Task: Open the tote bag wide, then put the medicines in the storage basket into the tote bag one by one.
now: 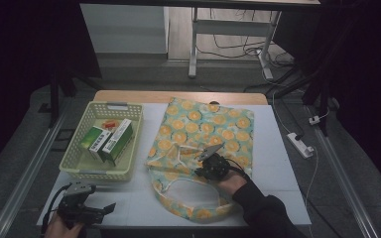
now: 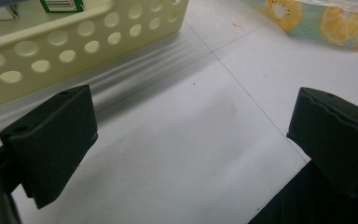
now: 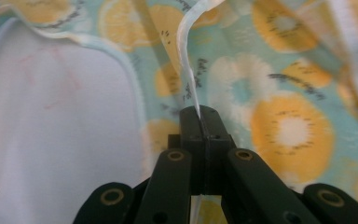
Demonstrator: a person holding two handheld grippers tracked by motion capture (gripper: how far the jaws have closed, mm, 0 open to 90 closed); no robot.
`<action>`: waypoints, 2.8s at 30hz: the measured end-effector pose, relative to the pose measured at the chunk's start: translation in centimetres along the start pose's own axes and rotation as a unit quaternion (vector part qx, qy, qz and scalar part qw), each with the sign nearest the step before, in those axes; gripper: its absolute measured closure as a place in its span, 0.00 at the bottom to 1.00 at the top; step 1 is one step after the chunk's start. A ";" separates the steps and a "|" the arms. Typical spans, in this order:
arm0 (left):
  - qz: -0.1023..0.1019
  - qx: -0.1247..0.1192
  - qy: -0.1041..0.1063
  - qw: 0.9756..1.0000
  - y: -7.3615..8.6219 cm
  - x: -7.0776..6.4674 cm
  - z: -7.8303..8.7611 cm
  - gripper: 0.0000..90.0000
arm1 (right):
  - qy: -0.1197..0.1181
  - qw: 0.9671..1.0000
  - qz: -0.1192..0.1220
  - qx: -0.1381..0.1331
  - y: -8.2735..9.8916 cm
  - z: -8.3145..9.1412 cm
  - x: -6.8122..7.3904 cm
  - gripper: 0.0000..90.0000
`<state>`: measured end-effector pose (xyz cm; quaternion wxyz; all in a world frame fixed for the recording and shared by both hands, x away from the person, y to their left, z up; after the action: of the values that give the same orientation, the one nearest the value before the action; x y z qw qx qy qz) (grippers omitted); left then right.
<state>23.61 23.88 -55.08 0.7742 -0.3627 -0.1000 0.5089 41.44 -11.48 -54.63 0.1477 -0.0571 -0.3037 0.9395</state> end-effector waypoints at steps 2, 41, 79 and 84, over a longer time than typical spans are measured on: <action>0.001 0.000 0.000 1.000 0.0 0.0 0.0 0.02 | -0.004 1.000 -0.015 -0.019 -0.3 0.6 -0.4 1.00; 0.012 -0.002 0.001 1.000 0.0 0.2 0.0 0.01 | 0.004 0.984 -0.078 -0.162 -6.1 8.0 -3.7 1.00; 0.019 -0.006 0.001 1.000 0.0 0.3 0.1 0.00 | 0.018 0.982 -0.092 -0.166 -8.1 9.7 -4.9 1.00; 0.024 -0.008 0.001 1.000 0.0 0.5 0.2 0.00 | 0.019 0.981 -0.092 -0.168 -8.1 9.7 -5.0 1.00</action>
<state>23.73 24.37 -55.04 0.7590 -0.3718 -0.0942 0.5261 46.20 -12.14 -41.90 0.2279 -0.0708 -0.4581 0.8563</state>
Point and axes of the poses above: each handheld gripper's, and its own axes: z roughly backward along the jaws, y roughly out of its underside, x roughly to its left, the point moved 4 cm from there along -z, roughly forward along the jaws, and after that the axes turned 2 degrees about z, right-handed, at the moved point
